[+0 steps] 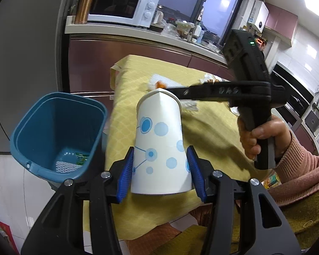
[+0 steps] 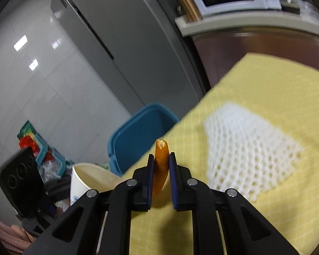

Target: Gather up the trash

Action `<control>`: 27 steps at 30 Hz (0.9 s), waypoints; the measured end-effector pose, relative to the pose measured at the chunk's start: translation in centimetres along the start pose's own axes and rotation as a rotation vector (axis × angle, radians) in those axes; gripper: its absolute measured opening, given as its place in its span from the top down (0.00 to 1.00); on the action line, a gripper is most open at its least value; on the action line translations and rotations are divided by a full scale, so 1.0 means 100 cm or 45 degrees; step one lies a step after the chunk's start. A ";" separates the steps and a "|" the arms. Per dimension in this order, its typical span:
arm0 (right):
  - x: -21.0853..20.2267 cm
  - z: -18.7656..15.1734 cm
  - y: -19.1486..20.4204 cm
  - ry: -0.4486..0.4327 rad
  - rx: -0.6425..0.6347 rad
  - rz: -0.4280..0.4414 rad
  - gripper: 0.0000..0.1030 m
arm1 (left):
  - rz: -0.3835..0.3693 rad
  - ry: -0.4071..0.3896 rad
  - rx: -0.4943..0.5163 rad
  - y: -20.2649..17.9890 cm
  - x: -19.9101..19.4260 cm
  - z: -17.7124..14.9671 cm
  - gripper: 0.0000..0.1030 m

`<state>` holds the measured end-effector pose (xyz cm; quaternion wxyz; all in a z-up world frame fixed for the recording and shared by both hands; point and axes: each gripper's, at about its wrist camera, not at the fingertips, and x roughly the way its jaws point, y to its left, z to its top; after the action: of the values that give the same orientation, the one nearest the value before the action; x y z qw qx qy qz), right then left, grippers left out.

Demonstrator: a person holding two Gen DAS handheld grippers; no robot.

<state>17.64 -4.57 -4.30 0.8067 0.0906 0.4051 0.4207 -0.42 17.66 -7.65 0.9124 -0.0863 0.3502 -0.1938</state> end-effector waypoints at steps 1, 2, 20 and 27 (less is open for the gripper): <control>-0.001 0.004 0.002 -0.018 -0.005 -0.002 0.88 | 0.008 -0.004 -0.004 0.003 -0.002 0.001 0.53; -0.003 0.008 0.005 -0.044 -0.013 -0.007 0.88 | 0.024 -0.011 -0.015 0.008 -0.004 0.003 0.53; 0.055 0.049 0.040 -0.041 -0.128 -0.035 0.88 | 0.326 0.006 -0.196 0.116 0.000 0.034 0.53; 0.097 0.043 0.044 0.107 -0.159 -0.062 0.88 | 0.409 0.111 -0.236 0.148 0.034 0.038 0.53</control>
<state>21.20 6.29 -4.96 0.8030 0.0125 0.4135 0.4290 8.82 29.80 -11.26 0.9036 -0.1044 0.4151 -0.0161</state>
